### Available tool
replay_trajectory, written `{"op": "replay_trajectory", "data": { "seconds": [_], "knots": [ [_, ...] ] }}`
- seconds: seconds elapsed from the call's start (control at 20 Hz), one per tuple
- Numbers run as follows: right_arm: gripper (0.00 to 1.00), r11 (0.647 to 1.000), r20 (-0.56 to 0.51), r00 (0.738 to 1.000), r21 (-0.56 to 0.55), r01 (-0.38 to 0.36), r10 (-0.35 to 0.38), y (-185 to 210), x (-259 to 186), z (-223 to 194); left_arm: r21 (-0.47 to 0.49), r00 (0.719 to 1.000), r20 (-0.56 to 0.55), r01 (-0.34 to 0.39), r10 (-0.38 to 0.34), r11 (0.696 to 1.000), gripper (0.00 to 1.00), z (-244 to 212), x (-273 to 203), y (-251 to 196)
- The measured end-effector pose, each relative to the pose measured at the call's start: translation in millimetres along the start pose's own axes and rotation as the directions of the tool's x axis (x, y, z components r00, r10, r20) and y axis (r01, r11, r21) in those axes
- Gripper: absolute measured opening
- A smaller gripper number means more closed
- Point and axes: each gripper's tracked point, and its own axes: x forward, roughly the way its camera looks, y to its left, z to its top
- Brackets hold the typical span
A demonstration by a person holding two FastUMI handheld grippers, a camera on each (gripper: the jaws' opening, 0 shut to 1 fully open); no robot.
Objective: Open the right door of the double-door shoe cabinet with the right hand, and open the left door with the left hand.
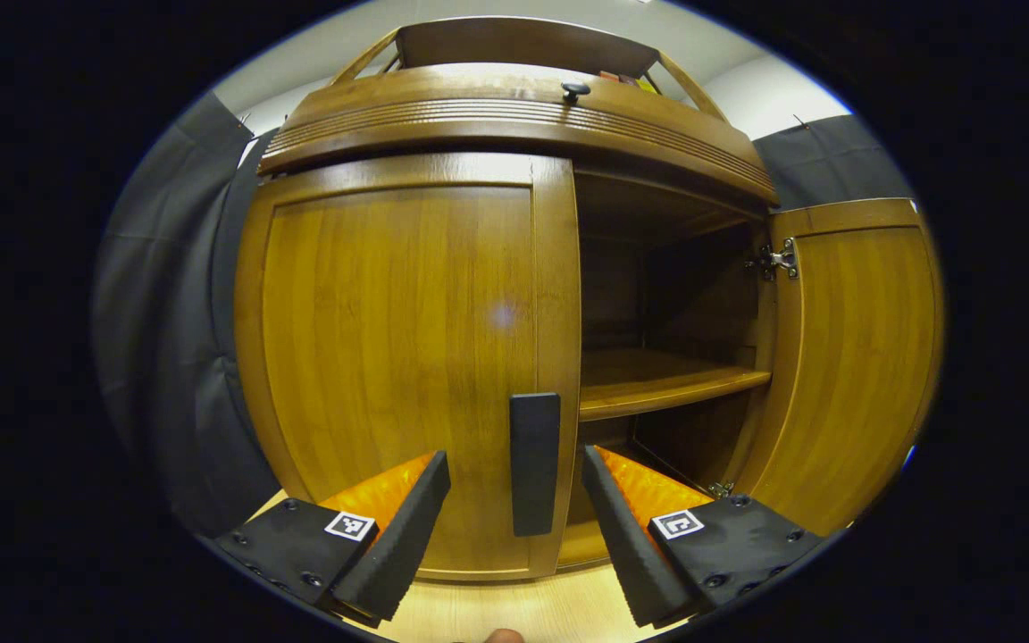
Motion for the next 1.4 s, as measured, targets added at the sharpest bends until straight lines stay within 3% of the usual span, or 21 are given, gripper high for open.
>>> {"op": "replay_trajectory", "data": {
  "seconds": [0.05,0.1,0.15,0.2,0.3,0.4,0.45,0.5,0.55,0.6,0.65,0.8,0.85,0.9,0.95,1.2,1.25,1.35,1.4],
  "knots": [
    [0.14,1.0,0.005,1.0,0.002,-0.003,0.003,3.7,0.9,1.8,-0.001,1.0,-0.001,0.0,0.0,1.0,0.98,-1.7,5.8,0.3],
    [0.2,1.0,0.008,1.0,0.004,-0.005,0.005,6.9,1.6,3.1,0.002,1.0,-0.003,-0.004,0.004,1.0,0.97,-3.8,10.0,0.1],
    [0.33,1.0,0.01,1.0,0.006,-0.011,0.01,9.8,2.5,4.5,0.009,1.0,-0.002,-0.006,0.006,1.0,0.96,-4.8,12.3,0.4],
    [0.36,1.0,0.014,1.0,0.008,-0.014,0.013,12.8,2.8,4.6,0.016,1.0,0.0,-0.01,0.01,1.0,0.96,-6.1,15.6,1.0],
    [0.59,1.0,0.02,1.0,0.009,-0.023,0.023,18.2,2.8,7.8,0.027,1.0,0.007,-0.018,0.018,0.999,0.93,-6.9,23.6,1.6],
    [0.57,0.999,0.023,0.999,0.013,-0.031,0.031,23.3,4.6,9.2,0.021,1.0,-0.005,-0.016,0.016,1.0,0.84,-11.0,28.1,-0.2],
    [0.48,0.999,0.024,0.999,0.013,-0.034,0.034,24.5,3.2,8.9,0.016,1.0,-0.015,-0.016,0.016,1.0,0.85,-13.8,31.0,0.2],
    [0.72,0.999,0.025,0.999,0.011,-0.037,0.036,26.9,3.4,8.4,0.013,1.0,-0.023,-0.014,0.014,1.0,0.85,-16.4,33.4,-0.8],
    [0.62,0.999,0.028,0.999,0.009,-0.038,0.037,28.1,4.2,9.1,0.007,1.0,-0.025,-0.018,0.019,1.0,0.85,-18.3,35.3,-1.6],
    [0.75,0.999,0.03,0.999,0.008,-0.038,0.038,29.5,4.6,10.1,0.006,0.999,-0.028,-0.017,0.018,1.0,0.79,-19.7,37.6,-1.4],
    [0.66,0.999,0.03,0.999,0.009,-0.041,0.04,30.3,4.3,12.1,0.007,0.999,-0.035,-0.017,0.017,1.0,0.72,-20.9,39.2,-1.0],
    [0.66,0.999,0.032,0.999,0.013,-0.044,0.044,33.3,5.9,9.5,-0.041,0.999,-0.037,0.015,-0.017,0.999,0.53,-23.9,37.6,-9.2],
    [0.68,0.999,0.032,0.999,0.013,-0.043,0.043,33.5,5.2,9.8,-0.046,0.999,-0.045,0.019,-0.021,0.999,0.47,-25.6,37.4,-9.1],
    [0.8,0.999,0.032,0.999,0.012,-0.042,0.041,34.1,5.3,9.6,-0.044,0.998,-0.051,0.021,-0.024,0.999,0.41,-27.0,35.7,-8.5],
    [0.69,0.999,0.032,0.999,0.012,-0.041,0.041,35.1,6.8,9.8,-0.043,0.998,-0.051,0.024,-0.026,0.999,0.4,-26.7,32.4,-8.4],
    [0.69,0.999,0.026,0.999,0.005,-0.045,0.045,44.4,5.3,7.6,-0.054,0.997,-0.018,0.075,-0.076,0.996,0.35,-25.5,15.6,-10.9],
    [0.8,0.999,0.025,0.999,0.002,-0.045,0.045,45.7,5.1,7.5,-0.061,0.996,-0.024,0.089,-0.091,0.994,0.35,-28.5,4.6,-9.5],
    [0.8,0.998,0.025,0.998,0.002,-0.056,0.056,52.3,7.1,7.8,-0.074,0.991,-0.026,0.126,-0.128,0.989,0.34,-29.4,-12.9,-8.4],
    [0.69,0.998,0.026,0.998,0.002,-0.063,0.063,56.9,7.2,7.7,-0.077,0.989,-0.025,0.14,-0.142,0.987,0.34,-28.1,-21.7,-6.4]
  ]
}}
